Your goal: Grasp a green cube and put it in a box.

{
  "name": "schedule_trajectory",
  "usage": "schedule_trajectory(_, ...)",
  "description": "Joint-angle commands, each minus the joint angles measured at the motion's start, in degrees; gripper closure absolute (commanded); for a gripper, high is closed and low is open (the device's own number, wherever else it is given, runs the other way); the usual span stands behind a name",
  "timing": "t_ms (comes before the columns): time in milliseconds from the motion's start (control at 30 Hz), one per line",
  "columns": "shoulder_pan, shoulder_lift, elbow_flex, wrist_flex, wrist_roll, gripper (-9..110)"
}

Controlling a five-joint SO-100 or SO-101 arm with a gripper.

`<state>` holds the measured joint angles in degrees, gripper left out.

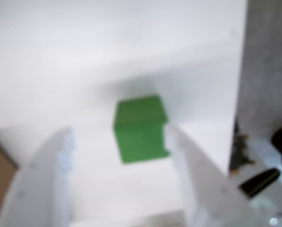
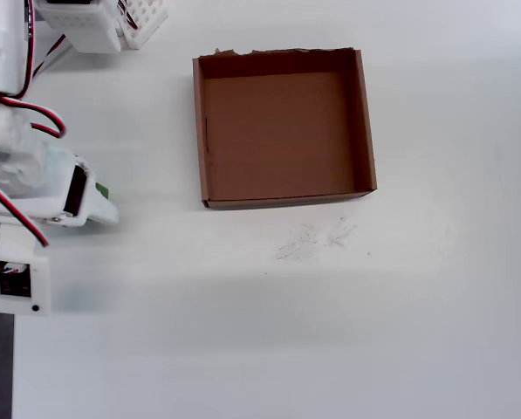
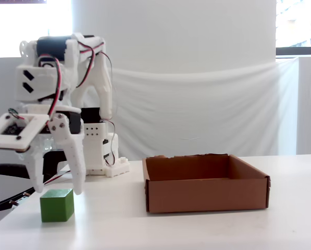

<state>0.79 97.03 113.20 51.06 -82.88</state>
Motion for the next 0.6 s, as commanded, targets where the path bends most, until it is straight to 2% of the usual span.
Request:
schedule_trajectory(0,1.23,3.16,-2.99,1.67,-2.64,74)
schedule_trajectory(333,2.11,4.66,4.04,-3.34,-4.75,75)
schedule_trajectory(567,1.49,4.39,10.99,-12.04,-4.75,77)
